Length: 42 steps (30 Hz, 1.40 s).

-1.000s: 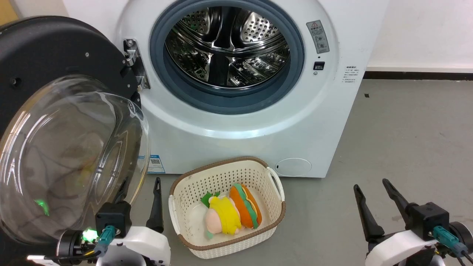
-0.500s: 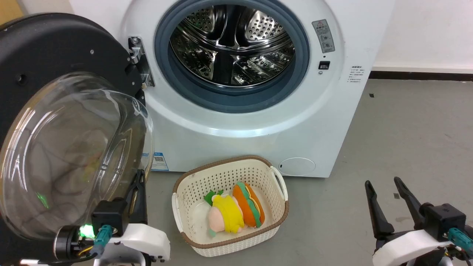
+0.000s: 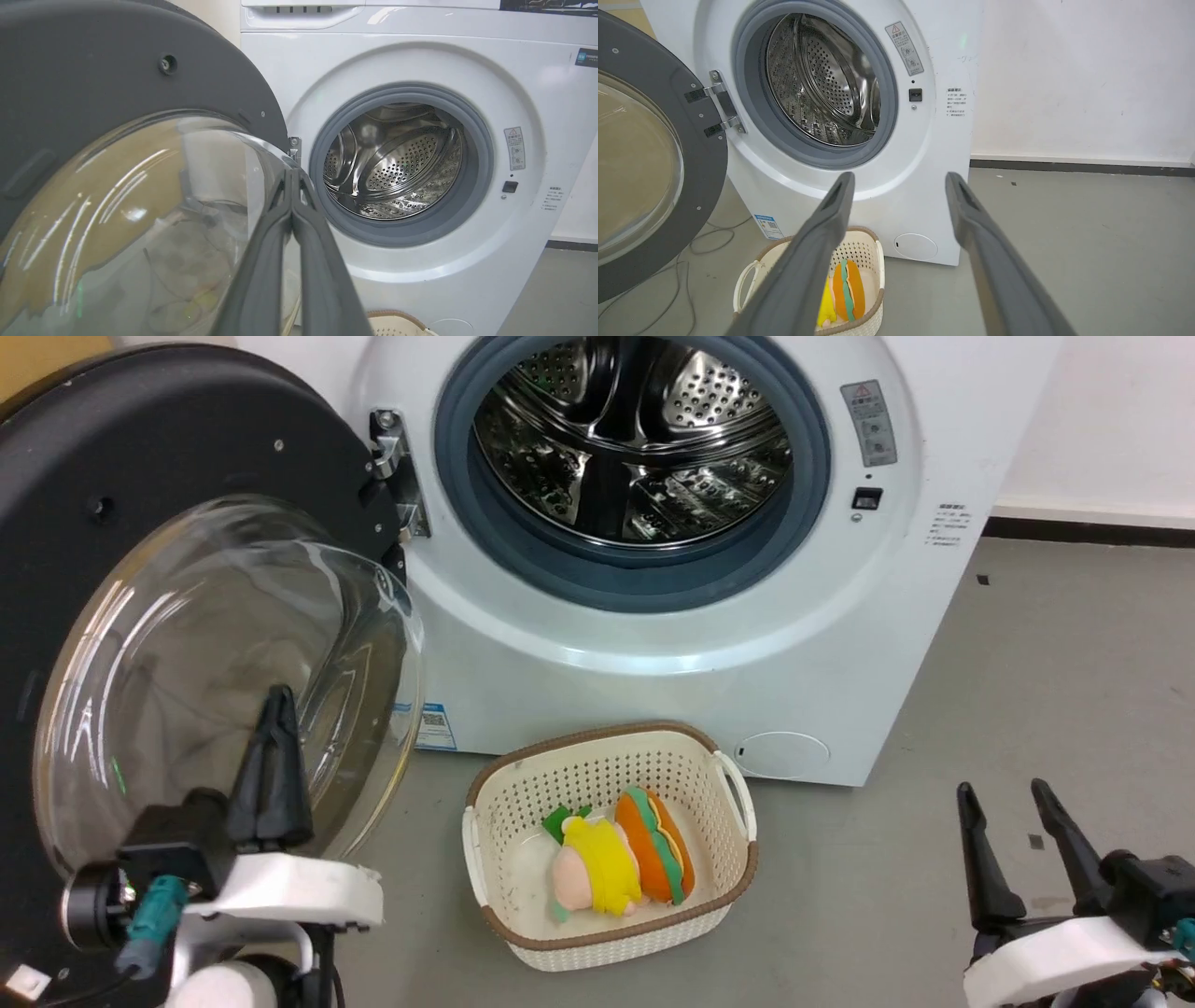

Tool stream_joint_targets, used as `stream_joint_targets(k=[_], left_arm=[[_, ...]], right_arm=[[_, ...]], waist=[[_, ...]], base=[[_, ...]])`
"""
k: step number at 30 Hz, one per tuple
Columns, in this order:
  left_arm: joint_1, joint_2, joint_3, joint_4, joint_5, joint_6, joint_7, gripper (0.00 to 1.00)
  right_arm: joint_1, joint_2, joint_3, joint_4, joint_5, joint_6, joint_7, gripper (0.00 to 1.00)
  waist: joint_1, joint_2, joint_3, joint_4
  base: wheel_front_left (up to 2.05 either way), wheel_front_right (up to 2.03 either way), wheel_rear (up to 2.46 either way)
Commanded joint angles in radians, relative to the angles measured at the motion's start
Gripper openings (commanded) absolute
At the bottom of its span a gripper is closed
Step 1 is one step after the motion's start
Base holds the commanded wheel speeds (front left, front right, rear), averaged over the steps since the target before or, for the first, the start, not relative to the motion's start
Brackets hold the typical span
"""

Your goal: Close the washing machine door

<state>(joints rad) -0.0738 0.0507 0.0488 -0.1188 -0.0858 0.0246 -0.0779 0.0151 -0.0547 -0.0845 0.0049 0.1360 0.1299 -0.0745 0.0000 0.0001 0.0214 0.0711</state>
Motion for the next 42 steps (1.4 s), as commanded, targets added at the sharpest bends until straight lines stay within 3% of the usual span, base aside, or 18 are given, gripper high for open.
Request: stream_joint_targets(k=[1,12,19,33,42], left_arm=[[-0.027,0.001,0.011,-0.018,-0.011,-0.006,-0.010,0.00],[-0.146,0.005,0.107,-0.073,-0.129,-0.051,-0.033,0.00],[-0.242,0.048,0.181,-0.067,-0.235,-0.072,-0.040,0.00],[-0.359,0.140,0.331,0.042,-0.461,-0.052,0.054,0.00],[-0.398,0.200,0.407,0.220,-0.643,-0.020,0.221,0.00]], right_arm=[[0.012,0.001,-0.008,-0.002,0.012,0.000,-0.013,1.00],[0.007,0.002,-0.047,0.010,0.048,0.000,-0.036,1.00],[0.008,0.002,-0.077,0.032,0.080,0.000,-0.055,1.00],[0.009,0.003,-0.117,0.068,0.133,0.000,-0.084,1.00],[0.011,0.003,-0.146,0.089,0.163,0.001,-0.103,1.00]], waist=[[0.0000,-0.0001,0.003,0.009],[0.0000,-0.0001,0.020,0.077],[0.0000,-0.0001,0.028,0.145],[0.0000,-0.0001,0.041,0.233],[0.0000,-0.0001,0.053,0.262]], base=[[0.00,0.00,0.00],[0.00,0.00,0.00],[0.00,0.00,0.00],[0.00,0.00,0.00],[0.00,0.00,0.00]])
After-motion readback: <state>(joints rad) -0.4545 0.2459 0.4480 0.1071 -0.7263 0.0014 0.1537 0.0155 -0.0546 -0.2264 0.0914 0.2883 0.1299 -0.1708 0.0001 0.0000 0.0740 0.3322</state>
